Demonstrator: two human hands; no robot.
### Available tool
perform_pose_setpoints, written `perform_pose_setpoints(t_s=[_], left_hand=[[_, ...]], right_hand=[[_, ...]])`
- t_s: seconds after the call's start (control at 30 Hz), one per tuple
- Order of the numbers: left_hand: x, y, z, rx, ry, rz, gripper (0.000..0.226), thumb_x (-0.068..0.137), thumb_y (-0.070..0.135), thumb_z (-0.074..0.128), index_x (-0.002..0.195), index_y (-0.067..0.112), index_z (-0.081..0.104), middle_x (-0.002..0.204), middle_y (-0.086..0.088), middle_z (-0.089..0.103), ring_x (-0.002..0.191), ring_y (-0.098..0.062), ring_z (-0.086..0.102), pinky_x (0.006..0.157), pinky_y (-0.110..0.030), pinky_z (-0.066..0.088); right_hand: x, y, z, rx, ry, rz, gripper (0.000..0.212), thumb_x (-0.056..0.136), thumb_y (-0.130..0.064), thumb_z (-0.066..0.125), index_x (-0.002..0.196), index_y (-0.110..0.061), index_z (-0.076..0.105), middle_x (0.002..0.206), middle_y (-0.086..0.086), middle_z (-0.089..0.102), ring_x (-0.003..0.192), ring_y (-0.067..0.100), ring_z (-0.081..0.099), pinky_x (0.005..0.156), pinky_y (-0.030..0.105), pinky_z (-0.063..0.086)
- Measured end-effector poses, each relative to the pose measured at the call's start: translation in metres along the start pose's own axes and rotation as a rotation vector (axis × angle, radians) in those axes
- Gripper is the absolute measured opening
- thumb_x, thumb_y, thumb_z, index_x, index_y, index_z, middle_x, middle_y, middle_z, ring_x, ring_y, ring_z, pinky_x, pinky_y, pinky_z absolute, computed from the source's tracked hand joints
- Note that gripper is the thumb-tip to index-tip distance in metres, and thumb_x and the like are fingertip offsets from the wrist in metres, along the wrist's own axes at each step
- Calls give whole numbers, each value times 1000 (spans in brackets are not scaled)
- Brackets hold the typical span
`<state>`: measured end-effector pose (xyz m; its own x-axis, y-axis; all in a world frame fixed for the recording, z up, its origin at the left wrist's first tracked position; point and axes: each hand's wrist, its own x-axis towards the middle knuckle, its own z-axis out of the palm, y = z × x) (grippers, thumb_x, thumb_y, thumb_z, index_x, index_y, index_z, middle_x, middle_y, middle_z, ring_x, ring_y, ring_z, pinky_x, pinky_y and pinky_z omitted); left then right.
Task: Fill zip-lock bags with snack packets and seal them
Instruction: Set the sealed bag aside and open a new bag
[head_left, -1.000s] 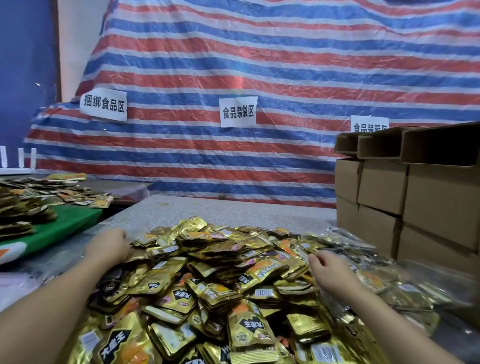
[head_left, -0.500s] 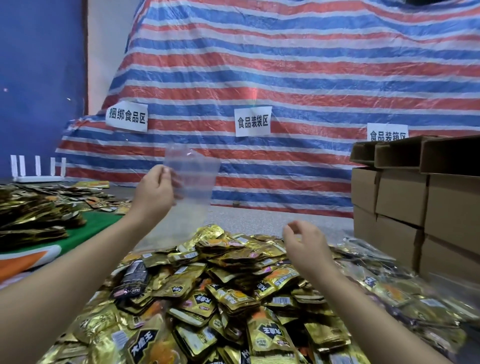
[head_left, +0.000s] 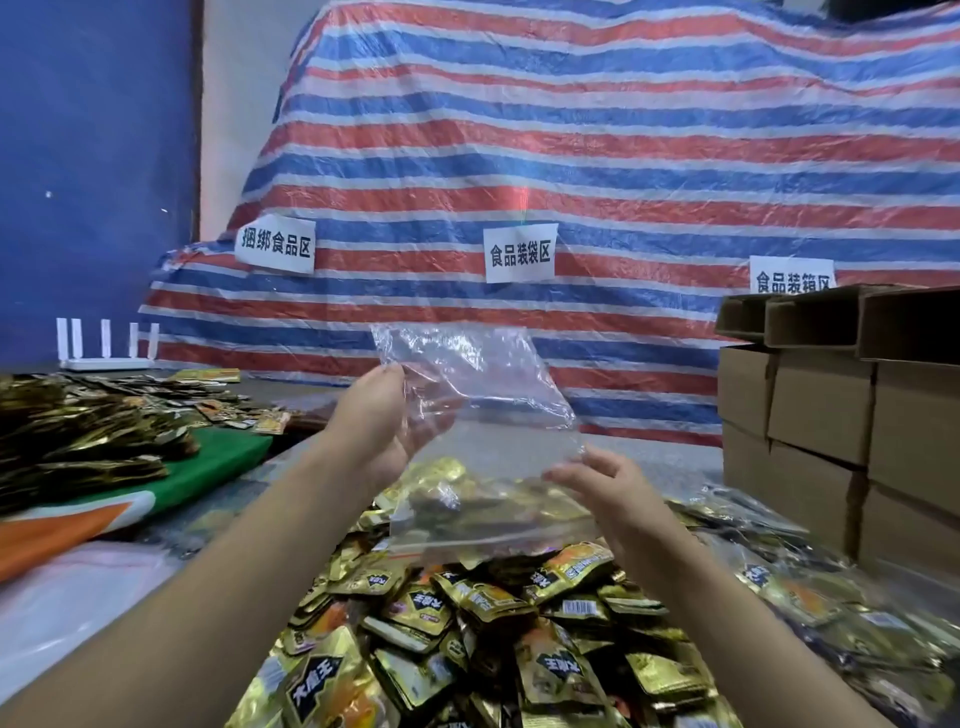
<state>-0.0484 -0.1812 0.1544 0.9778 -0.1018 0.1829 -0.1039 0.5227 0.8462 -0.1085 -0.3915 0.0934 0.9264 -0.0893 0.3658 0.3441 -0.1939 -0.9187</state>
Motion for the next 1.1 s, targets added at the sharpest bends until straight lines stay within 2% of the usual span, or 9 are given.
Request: perform_pose_setpoints(t_s=[0.07, 0.17, 0.33, 0.6, 0.7, 0.77, 0.87, 0.97, 1.1], left_hand=[[-2, -5, -2, -38, 48, -60, 26, 104, 12, 36, 94, 5, 59, 85, -12, 64, 52, -17, 69, 46, -24, 54], [-4, -13, -4, -86, 108, -138, 19, 103, 9, 40, 110, 4, 57, 98, -13, 63, 64, -18, 66, 37, -18, 46], [-4, -29, -7, -199, 173, -130, 23, 102, 3, 37, 118, 1, 54, 106, -14, 61, 79, -21, 65, 49, -25, 57], [-9, -75, -34, -169, 308, -136, 28, 101, -2, 38, 126, -3, 50, 118, -19, 63, 91, -25, 68, 63, -28, 57], [-12, -87, -48, 119, 448, -67, 46, 97, 1, 46, 143, 2, 37, 127, -13, 53, 88, -22, 58, 65, -28, 46], [-25, -92, -49, 495, 490, 188, 50, 100, 16, 50, 147, 19, 32, 135, -5, 44, 105, -22, 56, 78, -33, 51], [-55, -96, -33, 871, 88, 676, 21, 97, 25, 54, 113, 37, 51, 109, 17, 54, 101, 3, 53, 84, -21, 50], [-78, -102, -12, 1100, -324, 833, 7, 94, 35, 54, 88, 37, 51, 85, 21, 53, 83, 1, 54, 71, -14, 45], [-87, -114, -9, 1117, -442, 878, 18, 90, 39, 55, 80, 24, 52, 80, 13, 51, 79, -5, 50, 70, -23, 42]], right_hand=[[-10, 0, -5, 118, -102, 2, 37, 76, -24, 73, 96, 7, 64, 101, 27, 69, 94, 46, 65, 93, 52, 51], [-26, 3, -2, 497, -139, 45, 29, 74, -29, 75, 88, -5, 66, 92, 14, 67, 80, 28, 64, 70, 35, 59], [-47, 13, 21, 921, -84, 139, 34, 86, -31, 67, 103, -2, 62, 95, 18, 68, 83, 29, 70, 70, 38, 60], [-56, 26, 36, 388, 100, 112, 32, 82, -25, 65, 91, 5, 68, 76, 22, 69, 69, 26, 65, 71, 39, 60], [-57, 33, 30, 365, 125, 140, 23, 94, -16, 59, 85, 5, 65, 58, 8, 62, 53, 16, 60, 55, 25, 55], [-58, 39, 28, 307, 124, 159, 30, 95, -16, 59, 90, 12, 64, 58, 10, 62, 53, 16, 61, 53, 23, 53], [-59, 44, 27, 276, 128, 149, 30, 96, -18, 58, 89, 12, 64, 63, 15, 64, 53, 18, 63, 52, 23, 53], [-63, 48, 29, 229, 104, 145, 29, 99, -18, 55, 79, -3, 69, 69, 19, 66, 57, 20, 63, 52, 25, 53], [-64, 56, 32, 243, 103, 210, 26, 98, -20, 58, 93, 3, 69, 86, 29, 71, 71, 27, 64, 60, 30, 55]])
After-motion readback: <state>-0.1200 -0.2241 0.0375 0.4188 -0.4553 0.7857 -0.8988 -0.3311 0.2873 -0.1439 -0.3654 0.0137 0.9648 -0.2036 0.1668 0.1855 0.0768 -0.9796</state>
